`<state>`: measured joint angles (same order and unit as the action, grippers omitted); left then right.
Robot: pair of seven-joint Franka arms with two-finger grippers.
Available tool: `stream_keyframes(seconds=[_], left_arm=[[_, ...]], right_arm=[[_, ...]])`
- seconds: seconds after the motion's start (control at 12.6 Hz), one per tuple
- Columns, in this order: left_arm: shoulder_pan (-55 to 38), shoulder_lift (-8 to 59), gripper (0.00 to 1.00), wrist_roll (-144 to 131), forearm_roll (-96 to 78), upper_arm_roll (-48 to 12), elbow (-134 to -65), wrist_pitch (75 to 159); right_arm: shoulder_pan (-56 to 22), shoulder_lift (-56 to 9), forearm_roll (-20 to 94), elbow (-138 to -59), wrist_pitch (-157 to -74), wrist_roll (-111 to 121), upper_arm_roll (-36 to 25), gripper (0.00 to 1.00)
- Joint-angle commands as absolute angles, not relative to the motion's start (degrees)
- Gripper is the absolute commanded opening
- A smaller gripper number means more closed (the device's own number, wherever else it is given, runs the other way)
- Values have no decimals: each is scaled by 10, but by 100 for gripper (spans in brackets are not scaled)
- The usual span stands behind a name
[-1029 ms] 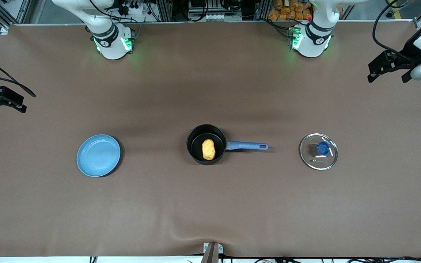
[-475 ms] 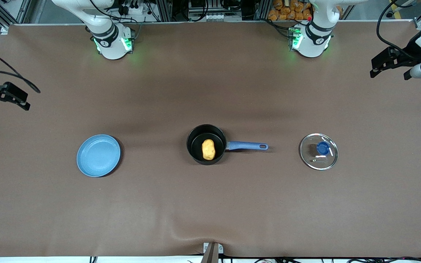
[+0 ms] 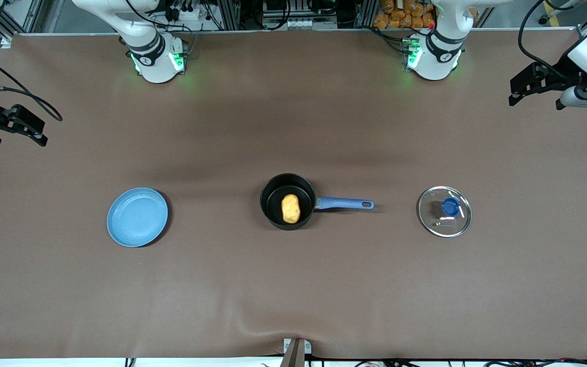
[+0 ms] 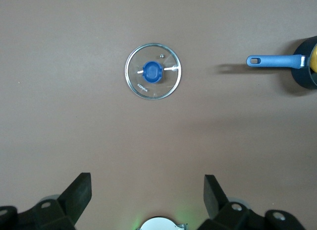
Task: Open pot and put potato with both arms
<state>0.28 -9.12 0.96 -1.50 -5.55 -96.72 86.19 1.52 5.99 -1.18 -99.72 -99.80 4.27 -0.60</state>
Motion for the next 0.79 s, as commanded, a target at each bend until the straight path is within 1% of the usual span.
stream_keyframes(seconds=[0.0, 0.32, 0.71], left_arm=[[9, -83, 100, 10, -18, -59, -947, 853], [11, -73, 100, 7, -9, -54, -926, 823], [11, -60, 100, -12, 2, -53, -916, 824]], right_arm=[[12, 76, -5, -1012, -1006, 50, -8, 100], [10, 74, -5, -1012, -1010, 50, -8, 100], [10, 74, -5, -1013, -1010, 50, -8, 100]])
